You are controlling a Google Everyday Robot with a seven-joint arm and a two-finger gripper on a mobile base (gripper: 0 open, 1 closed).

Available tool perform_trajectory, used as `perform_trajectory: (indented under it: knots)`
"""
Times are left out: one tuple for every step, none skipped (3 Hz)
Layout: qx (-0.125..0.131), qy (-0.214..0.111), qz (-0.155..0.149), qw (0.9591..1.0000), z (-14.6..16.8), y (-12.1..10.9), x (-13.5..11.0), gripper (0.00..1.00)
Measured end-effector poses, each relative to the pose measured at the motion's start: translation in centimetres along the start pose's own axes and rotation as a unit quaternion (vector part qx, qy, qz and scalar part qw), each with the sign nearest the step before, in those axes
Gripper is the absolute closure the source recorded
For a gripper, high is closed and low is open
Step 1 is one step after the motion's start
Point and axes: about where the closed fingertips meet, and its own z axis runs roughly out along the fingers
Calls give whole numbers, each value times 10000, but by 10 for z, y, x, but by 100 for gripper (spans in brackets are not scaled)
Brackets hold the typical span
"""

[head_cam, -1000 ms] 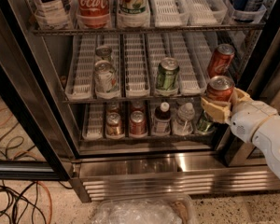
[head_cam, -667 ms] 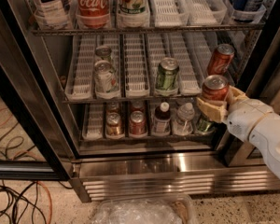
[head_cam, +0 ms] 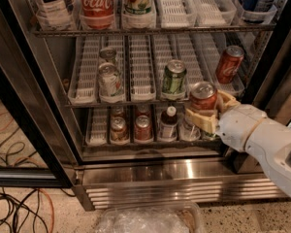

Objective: Pick coke can from middle shelf of fridge

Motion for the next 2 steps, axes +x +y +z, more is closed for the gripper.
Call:
perform_trajectory:
  knots:
    - [-362,-236,-155,9989,-1,30,-20,100]
    - [-362,-236,-155,9989,-1,30,-20,100]
